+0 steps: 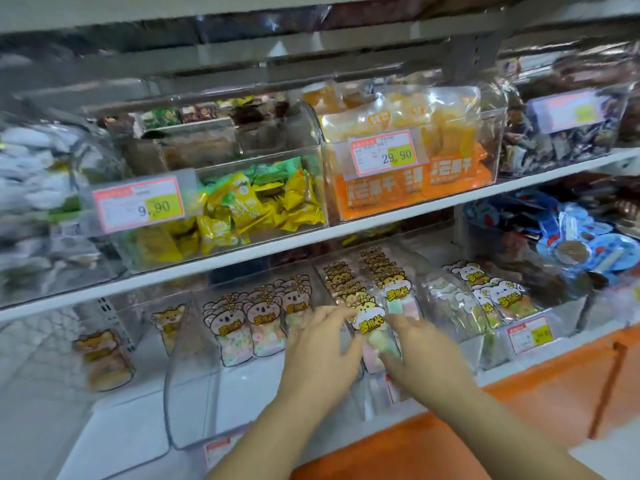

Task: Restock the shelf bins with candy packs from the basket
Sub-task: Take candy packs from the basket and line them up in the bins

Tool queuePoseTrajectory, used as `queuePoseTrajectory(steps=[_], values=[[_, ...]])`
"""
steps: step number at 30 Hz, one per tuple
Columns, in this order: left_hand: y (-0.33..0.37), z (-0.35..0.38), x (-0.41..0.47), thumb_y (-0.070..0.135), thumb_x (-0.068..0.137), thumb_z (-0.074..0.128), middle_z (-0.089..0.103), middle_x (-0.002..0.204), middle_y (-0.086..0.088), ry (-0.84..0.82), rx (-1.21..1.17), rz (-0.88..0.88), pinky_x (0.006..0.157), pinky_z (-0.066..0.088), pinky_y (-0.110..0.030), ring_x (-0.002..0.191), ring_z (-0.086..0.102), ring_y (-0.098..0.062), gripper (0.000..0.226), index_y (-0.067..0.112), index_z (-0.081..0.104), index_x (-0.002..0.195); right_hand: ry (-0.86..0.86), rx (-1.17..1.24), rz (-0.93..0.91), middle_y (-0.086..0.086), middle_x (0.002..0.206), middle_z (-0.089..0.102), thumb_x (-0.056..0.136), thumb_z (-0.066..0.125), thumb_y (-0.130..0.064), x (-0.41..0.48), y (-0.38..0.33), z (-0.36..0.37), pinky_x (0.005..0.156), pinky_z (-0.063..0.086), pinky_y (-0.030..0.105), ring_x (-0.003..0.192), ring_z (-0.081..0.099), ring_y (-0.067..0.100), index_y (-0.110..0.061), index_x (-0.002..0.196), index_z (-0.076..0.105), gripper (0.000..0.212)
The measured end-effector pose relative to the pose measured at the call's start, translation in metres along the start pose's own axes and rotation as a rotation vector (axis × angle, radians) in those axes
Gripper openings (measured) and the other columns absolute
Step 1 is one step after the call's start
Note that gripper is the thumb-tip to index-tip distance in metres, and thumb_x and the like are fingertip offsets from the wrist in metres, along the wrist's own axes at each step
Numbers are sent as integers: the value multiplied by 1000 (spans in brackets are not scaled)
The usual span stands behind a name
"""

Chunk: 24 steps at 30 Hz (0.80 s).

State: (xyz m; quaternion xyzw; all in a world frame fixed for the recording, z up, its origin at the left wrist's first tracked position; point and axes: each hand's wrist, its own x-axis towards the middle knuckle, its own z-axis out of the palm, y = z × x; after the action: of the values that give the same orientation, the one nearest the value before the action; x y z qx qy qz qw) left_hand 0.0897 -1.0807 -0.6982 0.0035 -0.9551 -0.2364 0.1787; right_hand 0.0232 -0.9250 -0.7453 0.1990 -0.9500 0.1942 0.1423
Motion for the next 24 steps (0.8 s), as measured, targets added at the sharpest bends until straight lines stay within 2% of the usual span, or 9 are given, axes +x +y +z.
queuePoseTrajectory(steps=[2,5,11,13,16,17,20,22,24], values=[[-8,-6,-35,32,95,55,52,133,16,50,-85,48,110,37,-31,126,48,-6,36,34,59,131,77,122,-74,-8,115,66,87,54,-44,-25,-11,-2,80,51,36,99,63,20,-35,125,52,40],[-25,-9,-99,24,94,58,60,122,13,39,-177,9,100,43,-26,112,56,-5,29,29,64,123,59,320,-174,-7,108,69,86,57,-35,-73,-38,-1,84,50,34,101,62,17,-25,120,64,36],[-88,12,-228,13,93,63,67,104,17,-59,-222,-299,89,52,-28,96,63,-2,25,25,69,114,-335,270,-239,-7,96,71,89,54,-35,-178,-74,69,71,52,34,90,66,20,-29,105,65,21],[-104,18,-261,19,97,61,66,107,17,-129,-186,-399,83,49,-19,100,63,-4,23,27,67,118,-448,216,-257,-10,90,66,91,55,-34,-200,-75,91,66,42,26,83,63,15,-33,109,64,20],[-130,29,-306,28,101,54,64,120,15,-274,-83,-504,70,39,-3,108,62,-5,26,31,62,126,-760,106,-233,-9,96,57,90,59,-37,-220,-61,116,73,45,27,85,54,13,-23,123,57,35],[-140,34,-319,32,101,53,61,126,14,-339,-6,-515,74,40,-5,111,61,-6,29,33,59,130,-903,67,-212,-6,99,56,89,60,-38,-224,-56,122,73,46,28,87,53,15,-20,122,55,37],[-166,53,-353,43,96,52,45,148,7,-644,149,-529,105,44,-36,131,49,-18,46,37,49,142,-1196,-56,-210,2,114,57,89,67,-35,-233,-44,131,82,48,33,101,55,22,-16,122,54,40],[-175,60,-367,47,92,54,34,156,6,-827,168,-540,115,33,-46,142,36,-22,60,40,38,150,-1292,-203,-255,6,136,51,85,74,-32,-239,-36,138,97,48,39,121,52,27,-15,139,48,62],[-181,65,-374,48,93,54,30,158,7,-868,197,-524,117,29,-48,144,31,-23,65,43,30,153,-1342,-362,-314,10,146,42,83,76,-22,-247,-26,145,104,46,41,131,47,29,-15,148,39,75]])
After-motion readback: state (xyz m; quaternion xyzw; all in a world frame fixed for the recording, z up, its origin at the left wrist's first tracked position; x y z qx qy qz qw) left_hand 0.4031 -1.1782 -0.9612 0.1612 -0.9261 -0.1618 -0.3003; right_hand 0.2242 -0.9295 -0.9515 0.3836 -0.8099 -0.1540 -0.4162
